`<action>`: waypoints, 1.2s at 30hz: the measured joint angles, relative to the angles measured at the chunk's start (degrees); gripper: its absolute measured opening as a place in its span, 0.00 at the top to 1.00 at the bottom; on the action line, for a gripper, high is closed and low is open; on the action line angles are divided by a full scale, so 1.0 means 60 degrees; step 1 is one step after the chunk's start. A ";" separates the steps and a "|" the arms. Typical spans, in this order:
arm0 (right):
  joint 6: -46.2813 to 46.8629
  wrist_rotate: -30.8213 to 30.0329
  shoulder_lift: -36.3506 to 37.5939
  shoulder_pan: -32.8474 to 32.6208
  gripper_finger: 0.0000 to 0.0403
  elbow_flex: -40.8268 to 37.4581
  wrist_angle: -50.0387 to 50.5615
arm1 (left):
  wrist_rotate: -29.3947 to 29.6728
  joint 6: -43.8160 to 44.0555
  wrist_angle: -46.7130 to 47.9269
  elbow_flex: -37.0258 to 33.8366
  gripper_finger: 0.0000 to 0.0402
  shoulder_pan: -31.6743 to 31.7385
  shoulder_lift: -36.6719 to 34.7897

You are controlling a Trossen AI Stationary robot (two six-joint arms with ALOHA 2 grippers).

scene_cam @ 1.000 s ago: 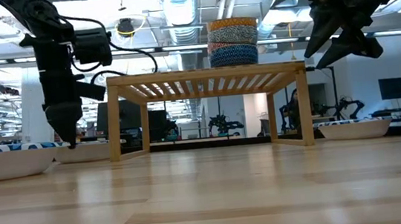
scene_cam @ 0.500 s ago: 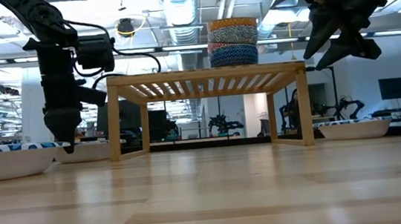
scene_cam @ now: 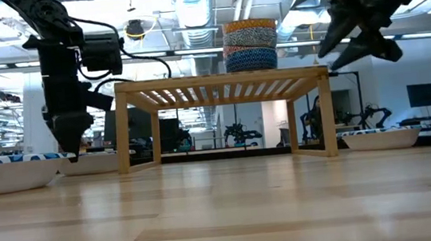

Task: Place and stack bowls onto a shelf
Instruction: Put the top right white patterned bowl on the shelf

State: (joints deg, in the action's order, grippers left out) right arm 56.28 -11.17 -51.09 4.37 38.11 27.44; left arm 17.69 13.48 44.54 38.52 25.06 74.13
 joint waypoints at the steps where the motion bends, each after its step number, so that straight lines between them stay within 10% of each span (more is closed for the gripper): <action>1: 0.0180 -0.0102 0.0000 0.0051 0.52 0.0000 0.0194 | -0.0048 0.0211 0.0087 0.0000 0.45 0.0000 0.0000; 17: 0.2462 -0.0236 -0.1625 0.0705 0.52 0.0000 0.2357 | -0.0245 0.2813 0.2647 0.1385 0.45 -0.0574 -0.1338; 36: 0.0931 0.0653 -0.2089 0.3379 0.52 0.0004 0.3921 | -0.0468 0.6859 0.2666 0.1818 0.45 -0.2373 -0.5104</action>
State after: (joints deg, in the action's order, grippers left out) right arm 61.86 -7.25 -63.63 24.64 38.13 50.97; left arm 14.88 54.64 60.53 49.43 10.82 43.50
